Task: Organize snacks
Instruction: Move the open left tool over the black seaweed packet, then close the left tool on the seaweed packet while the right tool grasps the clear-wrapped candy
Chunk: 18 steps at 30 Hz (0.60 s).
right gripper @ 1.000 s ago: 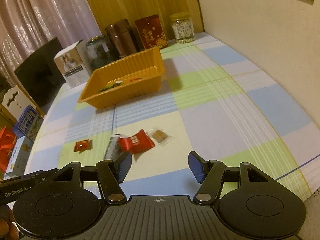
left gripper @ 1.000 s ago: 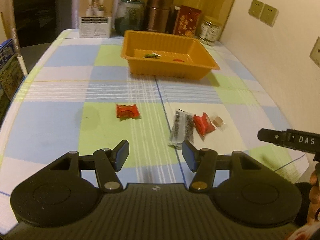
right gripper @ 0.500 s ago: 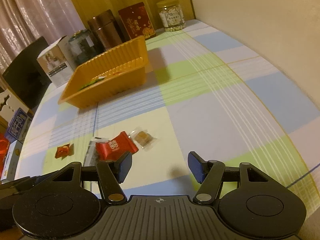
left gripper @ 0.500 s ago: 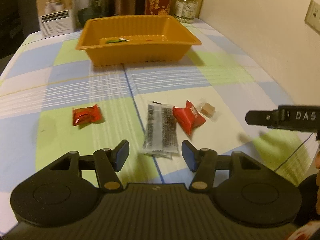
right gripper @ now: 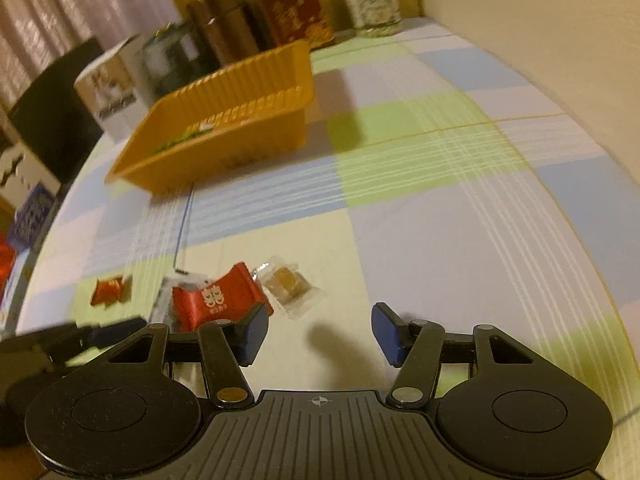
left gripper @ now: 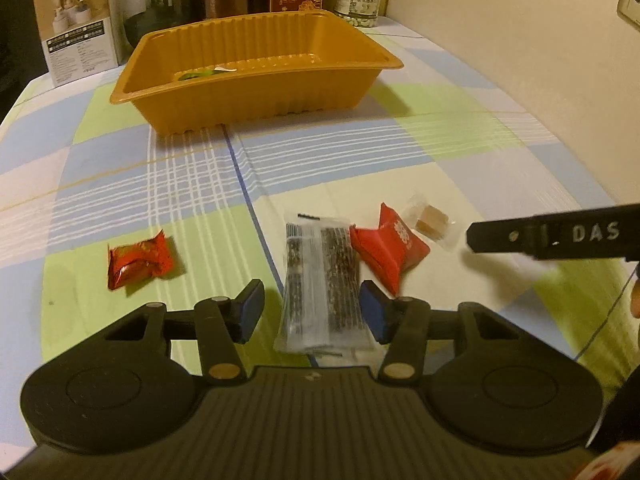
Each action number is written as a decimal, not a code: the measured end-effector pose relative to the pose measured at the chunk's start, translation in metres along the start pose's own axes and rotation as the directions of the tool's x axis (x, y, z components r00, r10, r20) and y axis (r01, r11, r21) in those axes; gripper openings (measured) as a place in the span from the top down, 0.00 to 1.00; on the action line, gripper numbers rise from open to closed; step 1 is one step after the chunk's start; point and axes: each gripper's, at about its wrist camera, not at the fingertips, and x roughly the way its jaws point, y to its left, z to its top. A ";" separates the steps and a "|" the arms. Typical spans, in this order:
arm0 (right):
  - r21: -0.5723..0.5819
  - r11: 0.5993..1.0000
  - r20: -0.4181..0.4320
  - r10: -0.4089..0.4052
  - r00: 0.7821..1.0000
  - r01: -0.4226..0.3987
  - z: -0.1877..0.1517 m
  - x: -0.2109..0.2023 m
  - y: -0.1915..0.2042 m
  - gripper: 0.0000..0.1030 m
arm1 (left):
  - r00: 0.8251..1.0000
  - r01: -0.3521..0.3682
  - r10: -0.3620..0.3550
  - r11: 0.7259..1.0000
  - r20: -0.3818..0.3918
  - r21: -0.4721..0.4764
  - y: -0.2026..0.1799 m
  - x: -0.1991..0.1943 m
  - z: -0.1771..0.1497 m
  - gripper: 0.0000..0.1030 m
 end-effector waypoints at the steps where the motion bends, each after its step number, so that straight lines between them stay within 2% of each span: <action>1: -0.009 1.000 -0.004 0.001 1.000 -0.001 0.001 0.003 0.000 0.44 | 1.000 0.001 -0.001 1.000 0.000 0.005 0.000 0.002 0.002 0.54; 10: -0.207 0.978 -0.016 -0.010 1.000 0.007 0.016 0.030 0.015 0.54 | 1.000 0.007 -0.007 1.000 -0.001 0.014 0.001 0.011 0.007 0.65; 18: -0.331 0.942 -0.047 0.046 0.998 -0.059 0.017 0.040 0.028 0.58 | 1.000 -0.001 0.001 0.998 -0.005 -0.055 0.018 -0.001 -0.002 0.66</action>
